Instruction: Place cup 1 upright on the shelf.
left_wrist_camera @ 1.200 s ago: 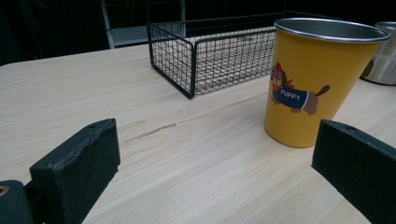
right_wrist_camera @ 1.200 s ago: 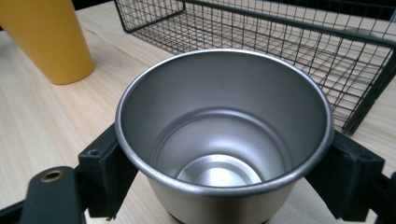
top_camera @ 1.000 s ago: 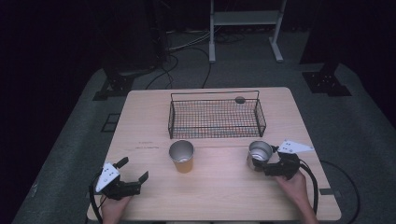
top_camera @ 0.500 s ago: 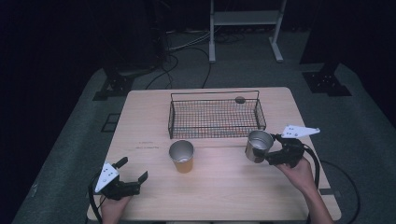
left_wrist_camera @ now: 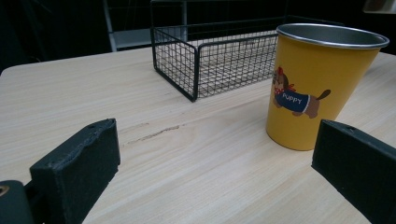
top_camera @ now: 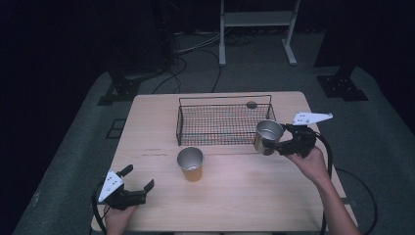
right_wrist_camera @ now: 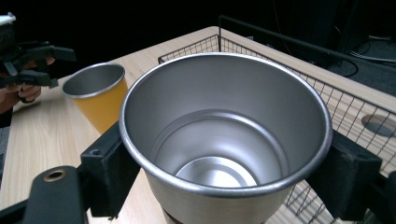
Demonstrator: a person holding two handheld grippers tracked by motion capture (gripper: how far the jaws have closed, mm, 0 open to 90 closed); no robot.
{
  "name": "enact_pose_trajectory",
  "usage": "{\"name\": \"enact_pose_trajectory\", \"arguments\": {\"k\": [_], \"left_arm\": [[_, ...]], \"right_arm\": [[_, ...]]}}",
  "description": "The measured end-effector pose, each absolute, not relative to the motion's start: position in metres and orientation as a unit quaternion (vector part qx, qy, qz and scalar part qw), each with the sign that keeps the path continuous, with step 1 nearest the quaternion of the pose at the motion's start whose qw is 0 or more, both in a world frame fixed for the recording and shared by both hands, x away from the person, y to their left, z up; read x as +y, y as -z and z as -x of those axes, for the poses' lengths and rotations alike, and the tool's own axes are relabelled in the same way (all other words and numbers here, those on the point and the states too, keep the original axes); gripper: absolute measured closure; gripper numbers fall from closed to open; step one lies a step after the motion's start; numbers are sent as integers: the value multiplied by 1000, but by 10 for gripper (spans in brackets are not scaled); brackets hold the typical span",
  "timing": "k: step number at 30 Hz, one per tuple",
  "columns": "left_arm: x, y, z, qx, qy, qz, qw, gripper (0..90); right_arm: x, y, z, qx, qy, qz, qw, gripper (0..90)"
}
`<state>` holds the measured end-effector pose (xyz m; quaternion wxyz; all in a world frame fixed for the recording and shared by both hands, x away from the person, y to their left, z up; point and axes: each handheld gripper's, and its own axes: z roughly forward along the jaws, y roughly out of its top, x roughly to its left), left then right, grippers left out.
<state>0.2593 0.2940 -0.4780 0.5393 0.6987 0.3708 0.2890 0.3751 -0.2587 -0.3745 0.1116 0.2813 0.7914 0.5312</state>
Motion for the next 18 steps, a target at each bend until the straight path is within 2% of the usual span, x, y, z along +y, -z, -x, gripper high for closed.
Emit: {"name": "enact_pose_trajectory", "arguments": {"k": [18], "left_arm": [[295, 478, -259, 371, -290, -697, 540, 0]], "right_arm": [[-228, 342, -423, 802, -522, -264, 120, 173]]}}
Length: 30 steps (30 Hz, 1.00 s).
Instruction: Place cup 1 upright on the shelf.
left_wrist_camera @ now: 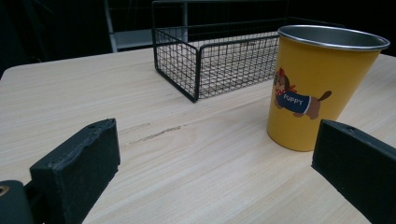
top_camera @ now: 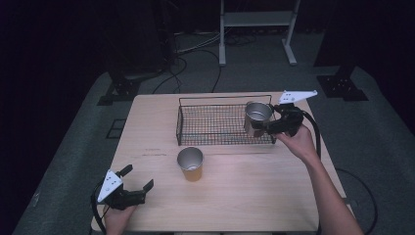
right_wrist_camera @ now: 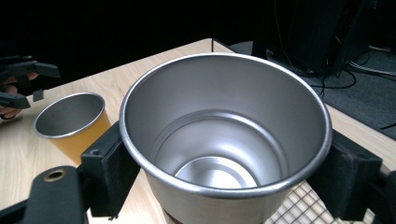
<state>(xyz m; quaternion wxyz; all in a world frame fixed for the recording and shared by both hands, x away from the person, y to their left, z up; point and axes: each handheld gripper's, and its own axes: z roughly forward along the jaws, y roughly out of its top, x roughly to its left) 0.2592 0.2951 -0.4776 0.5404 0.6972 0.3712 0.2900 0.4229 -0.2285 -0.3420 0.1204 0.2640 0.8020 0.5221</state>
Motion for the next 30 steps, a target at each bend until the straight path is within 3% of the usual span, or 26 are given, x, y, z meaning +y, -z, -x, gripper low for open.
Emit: {"name": "enact_pose_trajectory", "arguments": {"k": [14, 30], "left_arm": [[295, 477, -260, 370, -289, -697, 542, 0], [295, 477, -260, 369, -290, -697, 543, 0]], "right_arm": [[-206, 330, -458, 808, -513, -262, 123, 174], [-194, 346, -496, 810, -495, -291, 120, 174]]}}
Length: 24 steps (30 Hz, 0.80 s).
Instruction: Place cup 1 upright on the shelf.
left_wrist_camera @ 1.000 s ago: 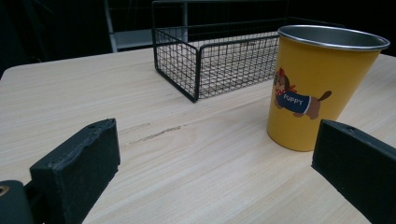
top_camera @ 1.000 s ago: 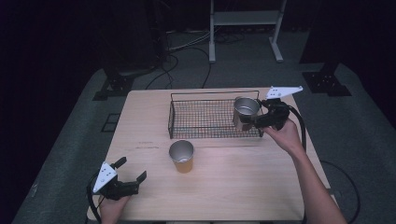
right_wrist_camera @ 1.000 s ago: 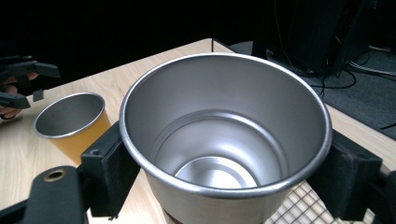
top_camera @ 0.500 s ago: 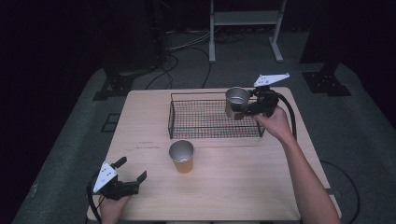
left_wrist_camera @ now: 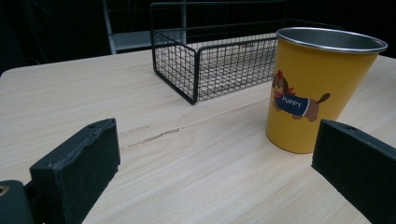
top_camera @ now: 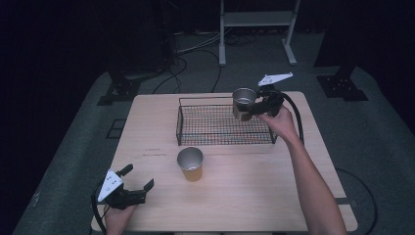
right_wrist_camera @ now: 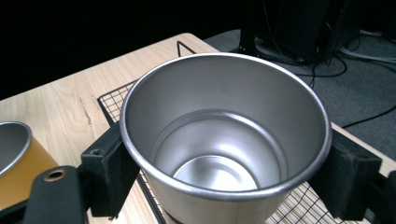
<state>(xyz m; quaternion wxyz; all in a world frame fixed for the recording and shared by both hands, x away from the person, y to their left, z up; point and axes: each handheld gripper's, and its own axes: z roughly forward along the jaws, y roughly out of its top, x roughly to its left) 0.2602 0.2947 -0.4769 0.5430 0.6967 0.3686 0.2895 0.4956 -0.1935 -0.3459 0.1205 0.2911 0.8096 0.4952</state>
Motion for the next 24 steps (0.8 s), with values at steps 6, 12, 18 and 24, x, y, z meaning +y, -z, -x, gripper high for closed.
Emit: {"name": "enact_pose_trajectory", "arguments": {"k": [6, 12, 18, 24], "left_arm": [[295, 477, -260, 368, -290, -696, 544, 0], [295, 477, -260, 367, -290, -696, 545, 0], [295, 477, -260, 367, -292, -697, 542, 0], [295, 476, -260, 366, -292, -696, 544, 0]], "right_arm": [[-191, 364, -505, 815, -479, -307, 114, 174], [-188, 387, -513, 820, -459, -324, 107, 174], [-183, 396, -517, 828, -444, -326, 108, 174], [-179, 408, -521, 841, -414, -331, 112, 174]]}}
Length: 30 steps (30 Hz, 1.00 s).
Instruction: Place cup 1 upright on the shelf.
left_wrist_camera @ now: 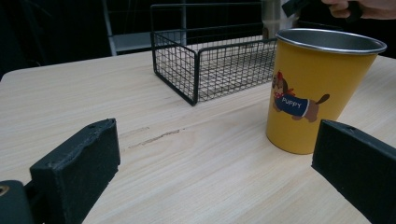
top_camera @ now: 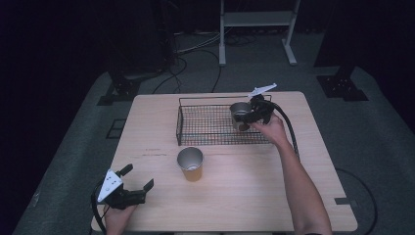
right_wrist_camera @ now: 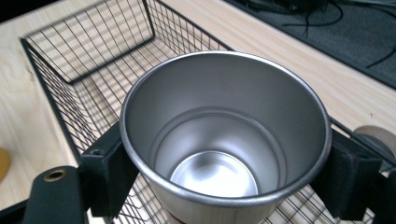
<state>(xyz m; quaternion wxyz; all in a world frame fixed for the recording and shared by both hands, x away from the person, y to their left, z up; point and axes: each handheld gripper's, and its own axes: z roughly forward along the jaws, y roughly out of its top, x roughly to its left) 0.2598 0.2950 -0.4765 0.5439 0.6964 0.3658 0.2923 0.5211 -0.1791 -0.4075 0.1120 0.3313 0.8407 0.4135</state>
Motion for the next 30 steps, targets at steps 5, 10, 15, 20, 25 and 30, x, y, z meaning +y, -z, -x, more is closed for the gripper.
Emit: {"name": "enact_pose_trajectory", "arguments": {"k": [5, 10, 15, 20, 25, 30], "left_arm": [[296, 477, -260, 368, -292, -695, 545, 0], [295, 476, -260, 367, -291, -695, 545, 0], [295, 476, -260, 367, -292, -694, 546, 0], [295, 476, -260, 368, -291, -694, 546, 0], [295, 476, -260, 367, -293, -693, 547, 0], [296, 476, -260, 367, -293, -693, 547, 0]], "right_arm": [[-179, 412, -524, 849, -393, -333, 115, 173], [-182, 418, -527, 854, -374, -344, 113, 174], [-181, 421, -527, 859, -359, -345, 118, 173], [-178, 424, -528, 867, -342, -343, 117, 173], [-177, 427, -528, 870, -335, -344, 113, 172], [-177, 430, -528, 871, -329, -347, 110, 172]]}}
